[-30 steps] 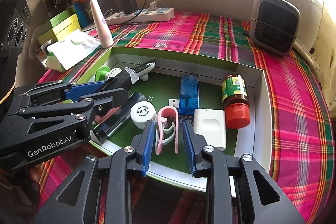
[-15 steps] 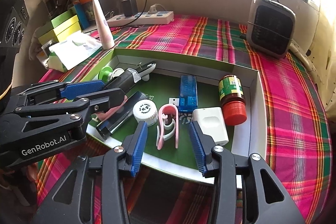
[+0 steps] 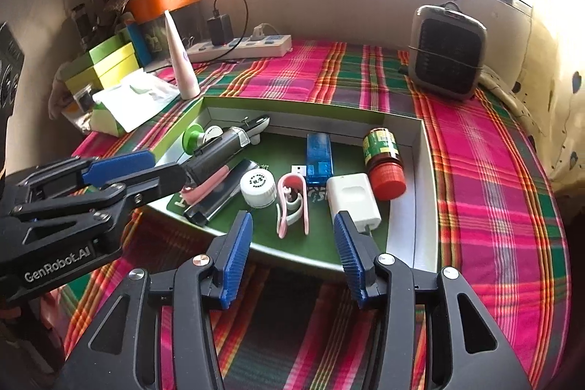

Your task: Organize rigid objects

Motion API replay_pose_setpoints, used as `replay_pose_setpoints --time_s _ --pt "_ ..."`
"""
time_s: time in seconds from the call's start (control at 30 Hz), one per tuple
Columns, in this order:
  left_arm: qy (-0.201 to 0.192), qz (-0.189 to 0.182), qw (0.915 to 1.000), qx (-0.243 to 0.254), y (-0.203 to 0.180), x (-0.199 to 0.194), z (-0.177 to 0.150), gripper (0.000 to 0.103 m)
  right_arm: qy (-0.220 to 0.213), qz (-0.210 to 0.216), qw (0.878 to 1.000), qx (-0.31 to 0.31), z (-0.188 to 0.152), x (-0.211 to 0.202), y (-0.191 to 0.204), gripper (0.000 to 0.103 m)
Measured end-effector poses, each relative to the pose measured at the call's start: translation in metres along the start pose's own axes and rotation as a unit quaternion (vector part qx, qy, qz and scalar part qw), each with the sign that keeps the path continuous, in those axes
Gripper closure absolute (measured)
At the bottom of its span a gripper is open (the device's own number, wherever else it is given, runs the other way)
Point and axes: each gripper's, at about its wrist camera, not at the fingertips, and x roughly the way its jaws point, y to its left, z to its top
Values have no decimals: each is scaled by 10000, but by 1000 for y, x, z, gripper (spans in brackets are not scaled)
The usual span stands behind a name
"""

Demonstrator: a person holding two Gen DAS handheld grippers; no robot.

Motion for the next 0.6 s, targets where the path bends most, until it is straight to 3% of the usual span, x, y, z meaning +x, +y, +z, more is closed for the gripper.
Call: replay_pose_setpoints --time_s 0.23,0.6 --pt "-104 294 9995 29 -1 -20 -15 63 -88 -95 9999 96 -10 -15 2 48" --pt "122 346 9993 -38 -1 -25 -43 62 23 -307 9994 184 -30 -24 5 47"
